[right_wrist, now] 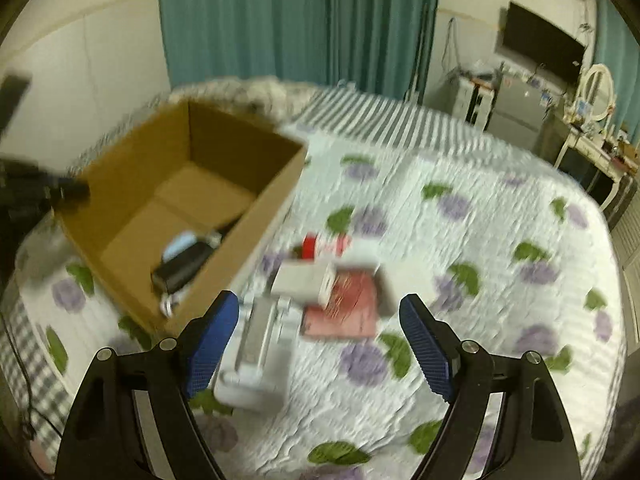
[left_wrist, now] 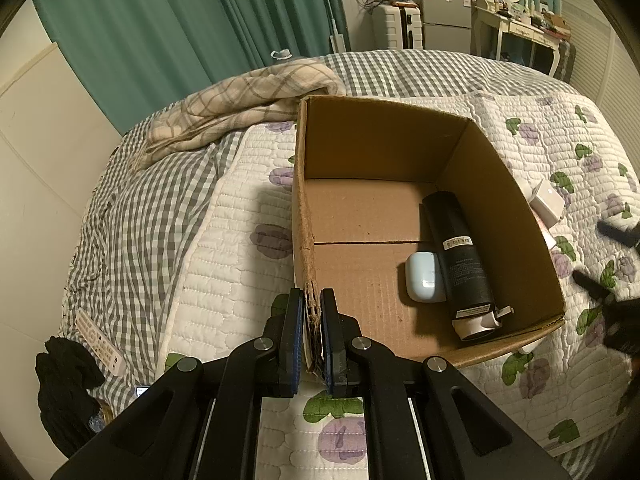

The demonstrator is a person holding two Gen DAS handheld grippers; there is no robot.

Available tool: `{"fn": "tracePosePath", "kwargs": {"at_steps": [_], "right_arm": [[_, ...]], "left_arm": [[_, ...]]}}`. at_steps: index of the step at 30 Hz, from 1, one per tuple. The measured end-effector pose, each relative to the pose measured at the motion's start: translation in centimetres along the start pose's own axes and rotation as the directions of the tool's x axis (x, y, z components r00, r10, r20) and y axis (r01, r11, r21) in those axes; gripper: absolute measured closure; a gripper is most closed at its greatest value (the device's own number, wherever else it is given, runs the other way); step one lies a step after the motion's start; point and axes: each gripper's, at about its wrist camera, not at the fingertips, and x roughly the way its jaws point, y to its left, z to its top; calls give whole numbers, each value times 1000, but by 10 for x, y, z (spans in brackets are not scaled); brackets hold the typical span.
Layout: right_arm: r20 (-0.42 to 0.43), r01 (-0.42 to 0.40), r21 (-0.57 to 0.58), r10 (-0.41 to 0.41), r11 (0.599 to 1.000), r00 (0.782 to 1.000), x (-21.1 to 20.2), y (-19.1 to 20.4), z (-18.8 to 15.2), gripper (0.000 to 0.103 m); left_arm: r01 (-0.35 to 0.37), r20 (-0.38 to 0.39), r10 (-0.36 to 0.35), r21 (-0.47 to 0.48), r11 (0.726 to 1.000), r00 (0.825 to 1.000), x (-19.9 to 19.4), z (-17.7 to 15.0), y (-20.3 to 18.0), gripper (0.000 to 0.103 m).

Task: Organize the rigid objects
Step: 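Move the right tool to the white phone stand and grasp it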

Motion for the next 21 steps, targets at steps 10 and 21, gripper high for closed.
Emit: {"fn": "tracePosePath", "kwargs": {"at_steps": [10,21], "right_arm": [[-131,-10,-22,7,1000,991,51,22,-34,20],[-176,-24,-59,13,998,984,77,49,-42,29]], "left_arm": [[2,3,-2,-3,1000,1000,0,0,1,96],[6,3,-6,-6,1000,1000,1,0,0,96]]}}
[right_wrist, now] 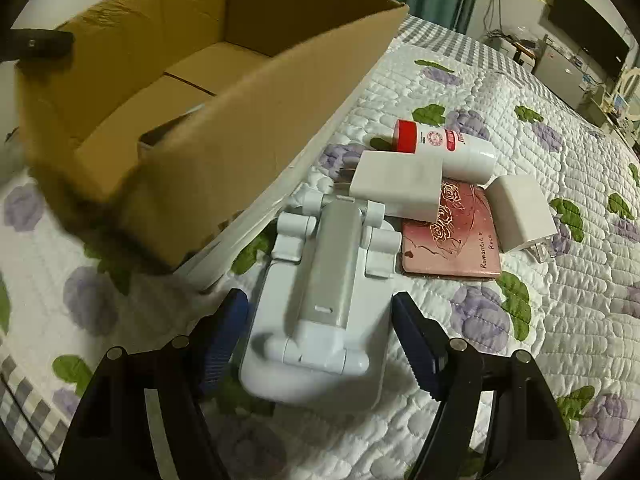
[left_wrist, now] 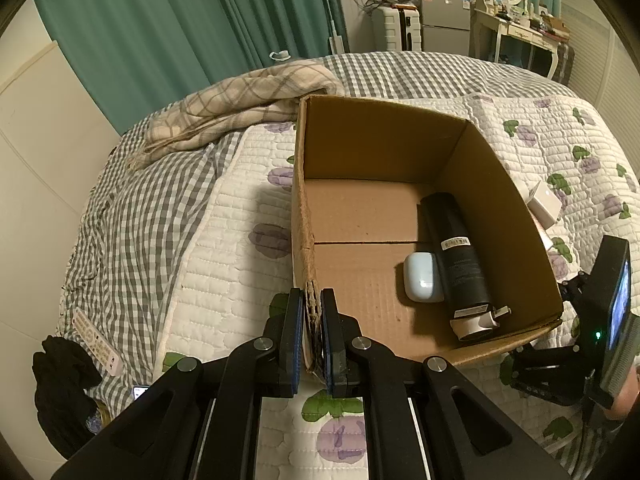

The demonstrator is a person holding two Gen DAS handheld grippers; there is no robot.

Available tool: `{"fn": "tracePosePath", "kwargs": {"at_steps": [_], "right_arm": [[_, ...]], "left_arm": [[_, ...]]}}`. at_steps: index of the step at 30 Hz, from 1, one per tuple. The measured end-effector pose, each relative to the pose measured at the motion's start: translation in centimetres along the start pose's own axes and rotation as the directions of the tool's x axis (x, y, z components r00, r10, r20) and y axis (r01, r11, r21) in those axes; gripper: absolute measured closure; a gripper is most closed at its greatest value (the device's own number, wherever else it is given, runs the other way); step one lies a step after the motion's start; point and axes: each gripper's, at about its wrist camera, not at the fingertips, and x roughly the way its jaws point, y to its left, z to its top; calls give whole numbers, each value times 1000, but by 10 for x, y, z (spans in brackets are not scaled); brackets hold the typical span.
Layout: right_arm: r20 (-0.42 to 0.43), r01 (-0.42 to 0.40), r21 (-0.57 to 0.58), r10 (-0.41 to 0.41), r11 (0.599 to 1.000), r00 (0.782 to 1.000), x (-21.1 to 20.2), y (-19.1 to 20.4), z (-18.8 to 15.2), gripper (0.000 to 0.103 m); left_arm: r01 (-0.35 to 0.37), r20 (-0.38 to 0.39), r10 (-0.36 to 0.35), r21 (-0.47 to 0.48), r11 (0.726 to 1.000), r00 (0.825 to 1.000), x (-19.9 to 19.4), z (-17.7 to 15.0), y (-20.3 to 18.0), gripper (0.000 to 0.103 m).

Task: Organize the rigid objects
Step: 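Move the right tool to the white phone stand and grasp it, then lift the white phone stand into the box and open the right tool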

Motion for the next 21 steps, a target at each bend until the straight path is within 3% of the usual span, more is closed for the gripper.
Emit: {"fn": "tracePosePath", "kwargs": {"at_steps": [15,21], "right_arm": [[-9,-4,58,4,998,1000,17,-8,13,35],[9,0,63,0,998,1000,6,-8,5,36]], "left_arm": [[-1,-1,1,-1,1000,1000,0,0,1,96],[3,-1,-3,-3,1000,1000,0,-1,0,96]]}}
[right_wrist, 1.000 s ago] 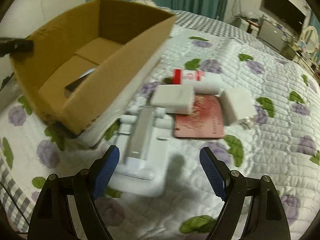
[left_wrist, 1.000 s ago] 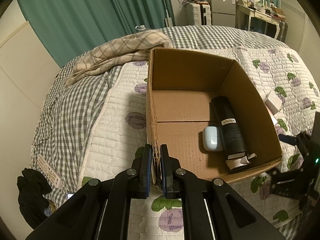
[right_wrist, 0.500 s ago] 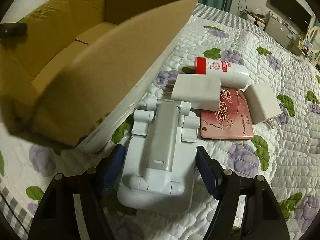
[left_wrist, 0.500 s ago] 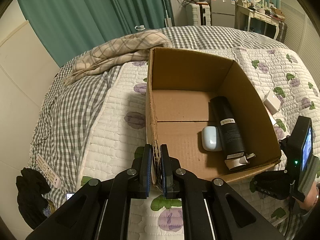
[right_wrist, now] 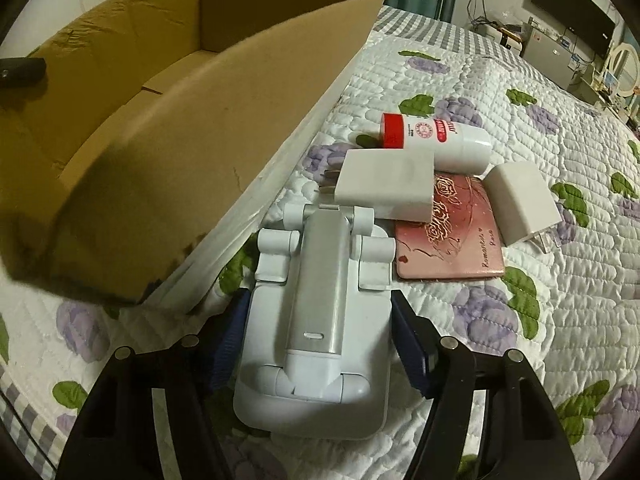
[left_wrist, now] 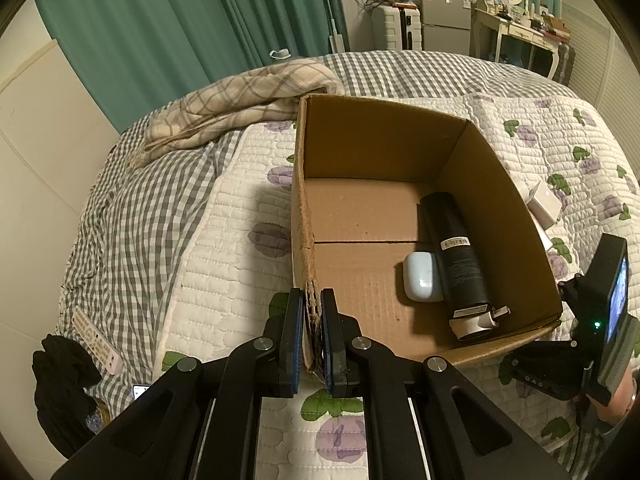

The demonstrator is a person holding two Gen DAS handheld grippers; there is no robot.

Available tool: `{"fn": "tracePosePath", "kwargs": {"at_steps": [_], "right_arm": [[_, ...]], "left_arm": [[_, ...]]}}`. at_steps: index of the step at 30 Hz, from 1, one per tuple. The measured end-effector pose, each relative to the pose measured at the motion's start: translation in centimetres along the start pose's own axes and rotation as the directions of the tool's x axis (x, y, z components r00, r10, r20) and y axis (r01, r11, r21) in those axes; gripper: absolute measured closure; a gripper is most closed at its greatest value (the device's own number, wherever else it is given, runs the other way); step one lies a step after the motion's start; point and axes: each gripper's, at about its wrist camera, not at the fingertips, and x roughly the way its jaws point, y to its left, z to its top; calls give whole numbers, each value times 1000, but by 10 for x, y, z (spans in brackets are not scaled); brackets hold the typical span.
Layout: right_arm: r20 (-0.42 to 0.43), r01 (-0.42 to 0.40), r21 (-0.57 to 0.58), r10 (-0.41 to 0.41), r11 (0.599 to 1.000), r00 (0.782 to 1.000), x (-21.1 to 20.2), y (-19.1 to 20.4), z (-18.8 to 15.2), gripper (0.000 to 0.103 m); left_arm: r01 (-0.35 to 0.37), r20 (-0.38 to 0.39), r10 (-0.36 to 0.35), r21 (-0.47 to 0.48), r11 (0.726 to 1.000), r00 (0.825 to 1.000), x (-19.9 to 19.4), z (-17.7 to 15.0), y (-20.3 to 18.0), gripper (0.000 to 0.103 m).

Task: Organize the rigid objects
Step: 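Lift the white phone stand into the box and open the right tool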

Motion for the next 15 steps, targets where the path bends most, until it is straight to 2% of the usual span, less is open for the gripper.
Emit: {"fn": "tracePosePath", "kwargs": {"at_steps": [6,9,15], "right_arm": [[27,-13,49,11,999,1000,-19,-10,-7,36],[51,-58,92,53,994,997,-28,-19,-9,37],[105,-71,138,56,988,993,-48,-32,-8,39]], "left_arm": [[-3,-2,3,5,1000,1000,0,-1,-1,96],[-2,-2,2,5,1000,1000,0,-2,-1,96],[-4,-5,4,13,1000,1000,0,-1,-2,96]]}}
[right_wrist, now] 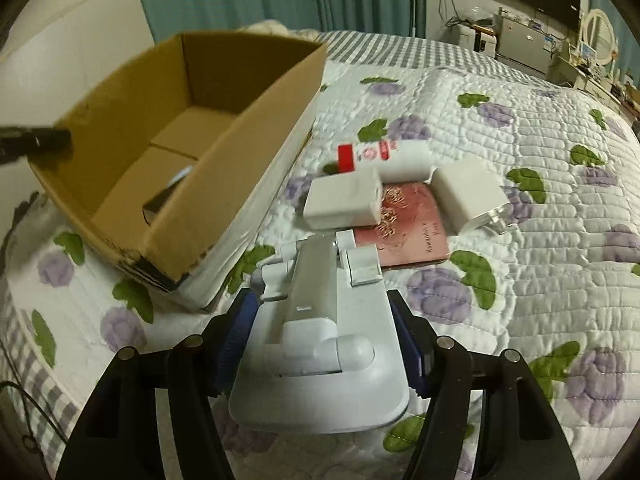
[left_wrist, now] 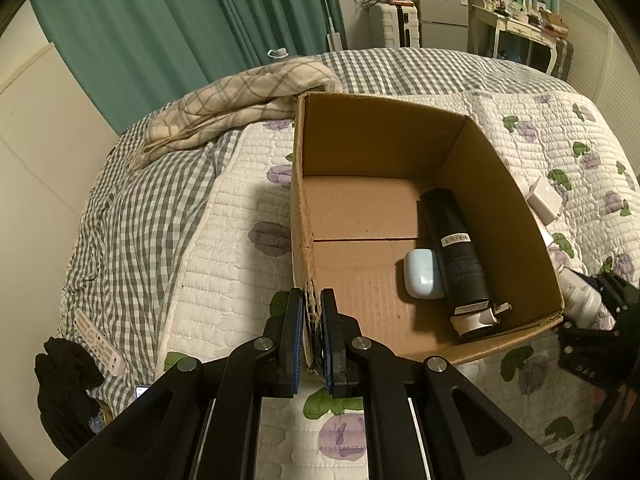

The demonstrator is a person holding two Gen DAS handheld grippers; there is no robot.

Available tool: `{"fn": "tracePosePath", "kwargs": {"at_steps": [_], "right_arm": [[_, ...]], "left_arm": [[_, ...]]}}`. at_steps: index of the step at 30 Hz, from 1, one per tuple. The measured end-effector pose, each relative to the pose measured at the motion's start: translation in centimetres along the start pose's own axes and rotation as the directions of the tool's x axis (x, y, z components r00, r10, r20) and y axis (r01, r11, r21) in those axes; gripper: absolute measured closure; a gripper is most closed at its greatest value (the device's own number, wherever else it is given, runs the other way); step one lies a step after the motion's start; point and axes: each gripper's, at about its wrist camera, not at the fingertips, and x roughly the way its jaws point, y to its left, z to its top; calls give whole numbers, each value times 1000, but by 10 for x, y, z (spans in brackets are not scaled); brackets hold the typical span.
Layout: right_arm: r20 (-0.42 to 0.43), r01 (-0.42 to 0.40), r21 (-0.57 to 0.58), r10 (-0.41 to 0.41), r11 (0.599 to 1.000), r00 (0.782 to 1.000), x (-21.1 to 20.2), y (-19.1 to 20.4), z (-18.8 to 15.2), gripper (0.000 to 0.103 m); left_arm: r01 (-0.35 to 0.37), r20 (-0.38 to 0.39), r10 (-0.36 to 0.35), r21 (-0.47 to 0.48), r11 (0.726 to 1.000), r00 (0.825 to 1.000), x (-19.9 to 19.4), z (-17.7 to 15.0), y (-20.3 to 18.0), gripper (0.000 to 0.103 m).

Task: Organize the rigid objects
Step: 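Lift the white phone stand into the box and open the right tool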

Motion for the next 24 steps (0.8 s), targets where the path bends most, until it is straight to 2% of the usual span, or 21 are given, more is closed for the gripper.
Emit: {"fn": "tracePosePath", "kwargs": {"at_steps": [5,11,18,22,24], "right_arm": [[43,13,12,-13,1000,999,-17,-6,6,39],[148,41,26,-45,999,988,-56,-18,29,39],[294,50,-16,-43,999,955,-104,-11,79,39],[347,25,-50,-6,998,938,-115,6,104,39],[352,12,-78,16,997,936,-113,19,113,39]], "left_arm": [[-3,1,3,1,1000,1000,0,0,0,96],[-6,-1,6,8,1000,1000,-1,0,0,96],[-11,-3,11,10,1000,1000,-2,0,0,96],[-11,-3,11,10,1000,1000,-2,-1,-1,96],[-12,-3,12,10,1000,1000,-2,-1,0,96]]}}
